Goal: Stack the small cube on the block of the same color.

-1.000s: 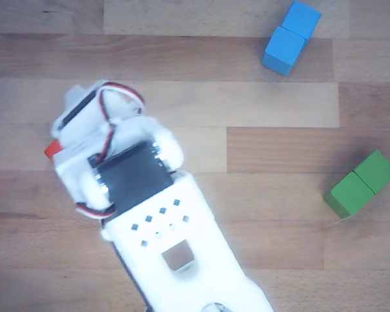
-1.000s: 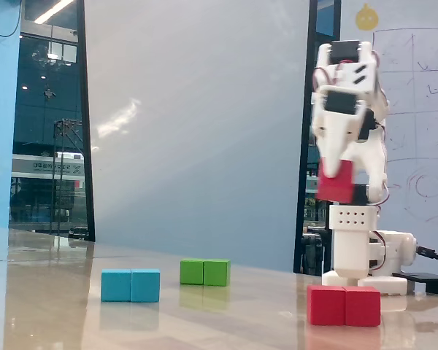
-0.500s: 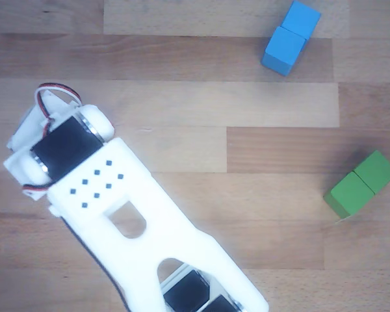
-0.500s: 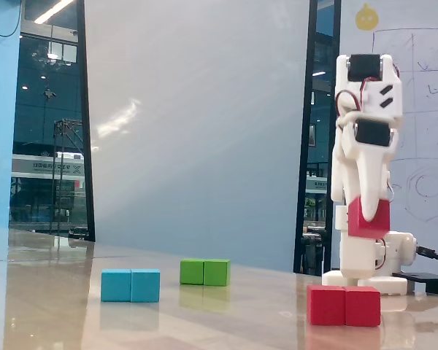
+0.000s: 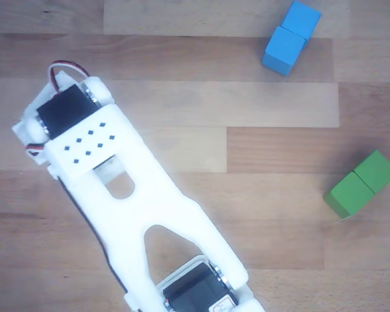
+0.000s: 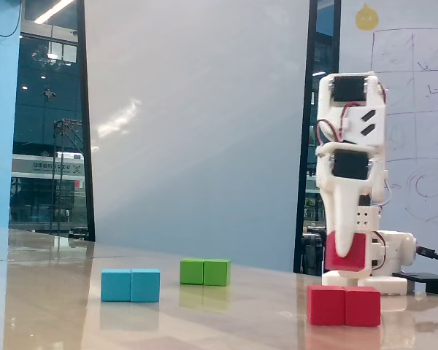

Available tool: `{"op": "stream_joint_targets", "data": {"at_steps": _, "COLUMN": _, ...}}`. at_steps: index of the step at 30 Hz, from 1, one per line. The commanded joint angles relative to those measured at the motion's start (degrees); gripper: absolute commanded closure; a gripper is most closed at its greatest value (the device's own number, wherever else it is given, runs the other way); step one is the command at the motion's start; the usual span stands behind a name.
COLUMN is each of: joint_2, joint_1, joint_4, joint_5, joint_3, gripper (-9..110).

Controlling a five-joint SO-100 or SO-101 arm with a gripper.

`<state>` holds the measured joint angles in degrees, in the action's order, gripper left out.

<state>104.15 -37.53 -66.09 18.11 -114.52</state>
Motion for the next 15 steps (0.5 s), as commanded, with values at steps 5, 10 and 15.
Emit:
{"op": "stream_joint_targets", "data": {"at_steps": 5, "joint_2": 0.3, "joint_1": 1.7, "joint_4": 1.3, "joint_5": 2.5, "joint_3": 6.1, "gripper": 91}}
{"op": "stream_joint_targets", "data": {"at_steps": 10, "joint_2": 0.2, "joint_1": 1.4, "joint_4": 1.4, "joint_5": 2.5, "joint_3": 4.1, "gripper": 91}}
{"op": "stream_joint_targets", "data": {"at_steps": 15, "joint_2": 0.2, "joint_1": 1.1, "joint_4": 1.4, "joint_5": 2.5, "joint_3": 2.0, "gripper": 91}}
